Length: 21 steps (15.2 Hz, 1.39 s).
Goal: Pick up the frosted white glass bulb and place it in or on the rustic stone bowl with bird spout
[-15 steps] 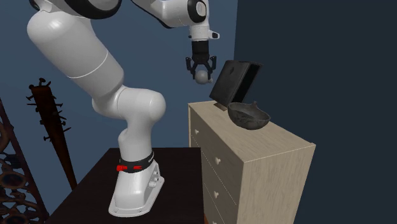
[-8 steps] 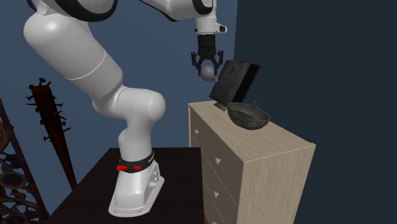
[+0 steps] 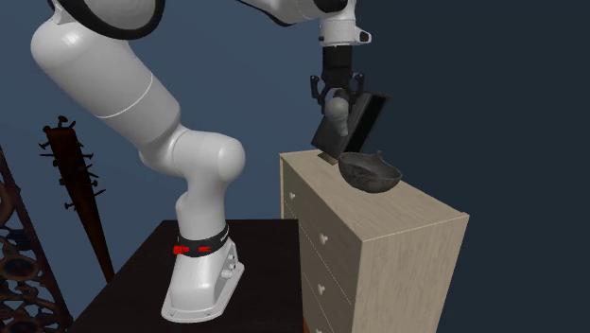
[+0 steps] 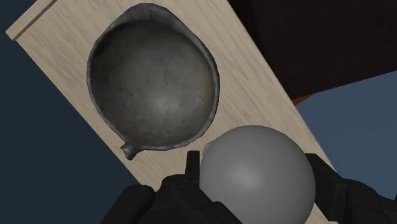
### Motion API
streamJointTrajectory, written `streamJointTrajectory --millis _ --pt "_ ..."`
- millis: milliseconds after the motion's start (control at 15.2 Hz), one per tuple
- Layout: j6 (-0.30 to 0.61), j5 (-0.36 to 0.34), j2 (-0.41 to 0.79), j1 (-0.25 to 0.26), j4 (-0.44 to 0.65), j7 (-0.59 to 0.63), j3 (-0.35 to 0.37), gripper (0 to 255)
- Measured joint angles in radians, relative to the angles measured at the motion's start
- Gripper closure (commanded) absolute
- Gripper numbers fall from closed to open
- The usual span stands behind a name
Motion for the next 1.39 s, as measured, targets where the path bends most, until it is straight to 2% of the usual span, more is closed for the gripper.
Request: streamJointTrajectory --millis 462,660,1386 --pt "0.003 -0.056 0.06 -0.013 0.113 -0.183 -0.17 255" --pt "0.019 -0.067 0.063 -0.016 0.108 -0.204 -0.196 255" --pt "0.156 -0.105 0.062 -0.026 -0.026 -0.191 -0.249 255"
